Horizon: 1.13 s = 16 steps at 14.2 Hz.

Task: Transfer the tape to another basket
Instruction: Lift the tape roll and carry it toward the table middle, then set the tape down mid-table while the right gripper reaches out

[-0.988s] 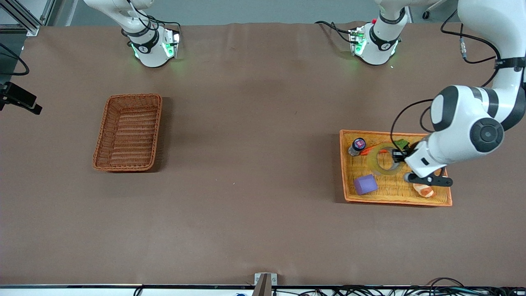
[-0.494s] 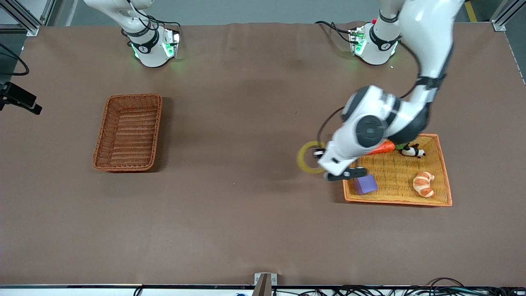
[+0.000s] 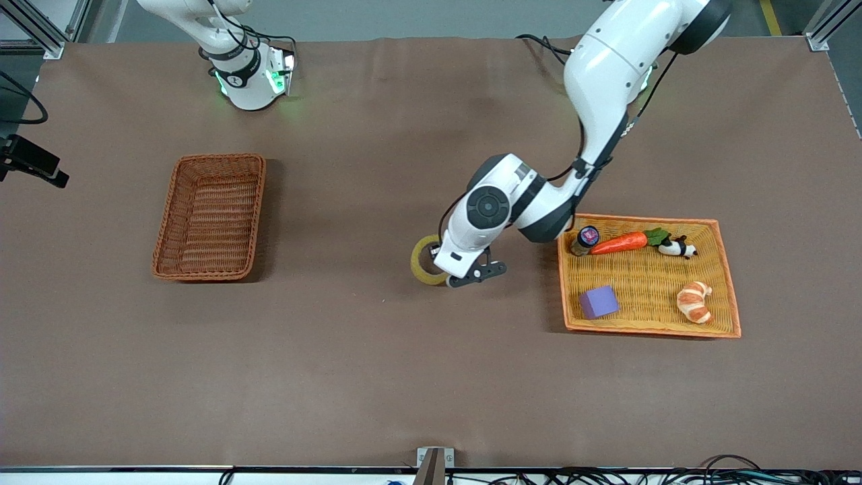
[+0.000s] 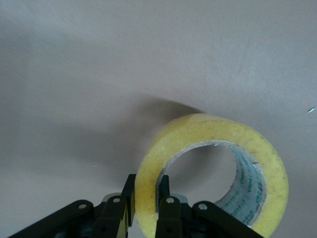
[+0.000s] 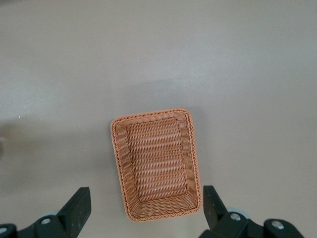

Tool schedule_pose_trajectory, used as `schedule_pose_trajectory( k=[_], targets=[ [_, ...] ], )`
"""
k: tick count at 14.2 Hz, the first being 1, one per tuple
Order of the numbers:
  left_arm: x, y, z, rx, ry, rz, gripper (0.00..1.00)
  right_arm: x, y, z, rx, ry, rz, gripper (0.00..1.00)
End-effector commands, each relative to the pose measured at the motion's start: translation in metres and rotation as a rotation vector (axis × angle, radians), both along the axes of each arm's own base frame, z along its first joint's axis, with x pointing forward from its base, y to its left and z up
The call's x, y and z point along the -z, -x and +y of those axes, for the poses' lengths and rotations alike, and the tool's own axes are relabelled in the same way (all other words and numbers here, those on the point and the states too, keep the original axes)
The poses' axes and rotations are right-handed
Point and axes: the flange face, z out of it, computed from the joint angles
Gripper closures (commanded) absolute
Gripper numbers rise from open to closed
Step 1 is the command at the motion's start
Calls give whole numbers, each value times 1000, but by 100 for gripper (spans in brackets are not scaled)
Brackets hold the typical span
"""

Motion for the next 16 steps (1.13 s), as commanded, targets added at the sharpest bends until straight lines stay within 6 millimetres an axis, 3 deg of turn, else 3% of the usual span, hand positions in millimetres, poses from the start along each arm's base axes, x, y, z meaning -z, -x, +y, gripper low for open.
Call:
schedule_pose_trajectory(
  k=[1, 2, 3, 4, 5, 7, 8, 10, 12, 15, 16],
  targets=[
    [1, -6, -12, -15, -7, -38, 80, -2, 7, -1, -9, -23, -10, 0],
    [1, -5, -17, -8, -3, -44, 64, -1, 6, -1, -9, -23, -9, 0],
    [3, -5, -19, -3, -6, -52, 23, -1, 7, -1, -9, -23, -7, 0],
    [-2, -6, -20, 2, -10, -73, 0, -1, 6, 0, -9, -23, -7, 0],
    [-16, -17, -9, -5, -21, -103, 0, 1, 5, 1, -11, -23, -4, 0],
    [-74, -39, 13, 9, -40, -197, 0, 3, 2, 14, -37, -25, 0, 0],
    [-104, -60, 46, 29, -93, -242, 0, 4, 1, 35, -68, -36, 5, 0],
    [-174, -84, 106, 59, -137, -279, 0, 24, -11, 82, -142, -77, 27, 0],
    [-231, -97, 173, 78, -183, -271, 0, 52, -30, 133, -172, -96, 22, 0],
    [-323, -91, 268, 244, -227, -271, 0, 111, -50, 238, -121, -110, 22, 0],
    [-344, -86, 296, 277, -234, -263, 0, 137, -55, 276, -109, -124, 17, 0]
  ],
)
